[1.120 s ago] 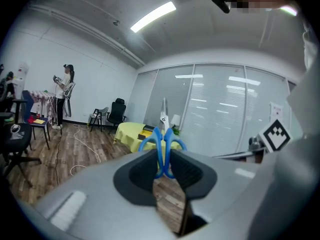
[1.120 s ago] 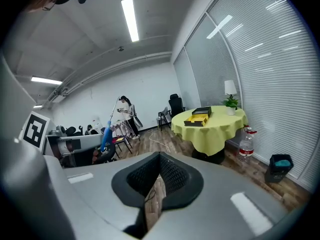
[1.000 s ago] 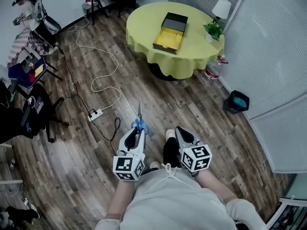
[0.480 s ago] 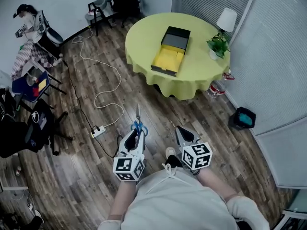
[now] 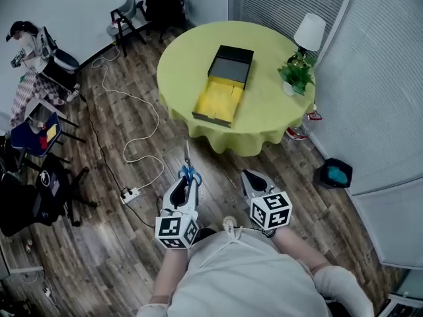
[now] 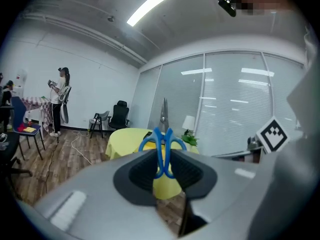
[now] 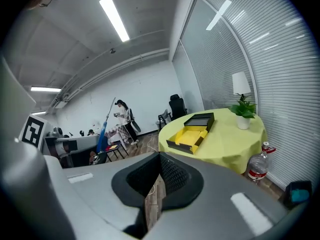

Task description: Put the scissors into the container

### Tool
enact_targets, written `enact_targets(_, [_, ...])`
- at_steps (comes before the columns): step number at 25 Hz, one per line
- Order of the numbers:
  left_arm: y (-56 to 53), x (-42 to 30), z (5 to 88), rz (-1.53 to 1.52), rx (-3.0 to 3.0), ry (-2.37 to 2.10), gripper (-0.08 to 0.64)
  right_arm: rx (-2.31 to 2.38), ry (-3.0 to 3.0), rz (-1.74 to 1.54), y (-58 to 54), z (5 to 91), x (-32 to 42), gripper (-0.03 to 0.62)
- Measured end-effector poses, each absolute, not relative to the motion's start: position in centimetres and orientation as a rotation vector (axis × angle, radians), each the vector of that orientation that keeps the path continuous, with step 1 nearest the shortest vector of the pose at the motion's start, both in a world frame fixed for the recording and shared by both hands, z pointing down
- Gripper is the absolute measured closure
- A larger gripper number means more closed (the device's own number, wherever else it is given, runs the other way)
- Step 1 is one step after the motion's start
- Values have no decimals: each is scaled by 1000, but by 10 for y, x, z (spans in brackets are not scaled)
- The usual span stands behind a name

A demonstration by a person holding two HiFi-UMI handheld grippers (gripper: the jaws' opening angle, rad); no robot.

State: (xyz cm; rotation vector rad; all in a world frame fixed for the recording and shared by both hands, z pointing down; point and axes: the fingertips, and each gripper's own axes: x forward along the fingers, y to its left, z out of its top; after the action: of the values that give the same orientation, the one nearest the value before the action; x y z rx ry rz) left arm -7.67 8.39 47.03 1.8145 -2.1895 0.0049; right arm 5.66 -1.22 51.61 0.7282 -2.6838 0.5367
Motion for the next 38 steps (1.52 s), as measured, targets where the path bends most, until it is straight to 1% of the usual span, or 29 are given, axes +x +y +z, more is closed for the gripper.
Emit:
enact_targets(9, [11, -103, 490, 49, 1827, -2117, 472, 762, -2640, 594, -77, 538, 33, 592])
enact_targets(15, [-57, -143, 492, 66, 1931, -2021, 474, 893, -2600, 611, -131, 540, 2, 592])
enact_targets(23, [-169, -204, 477, 106, 2103, -1835, 473, 1128, -2530, 647, -214, 523, -48, 592])
enact_targets(31, [-257, -258, 488, 161, 2219, -1658, 472, 1305, -2449, 702, -275, 531, -99, 592])
enact_targets(38, [-294, -268, 508, 216, 2262, -1501, 472, 1403, -2389, 710, -303, 535, -117, 592])
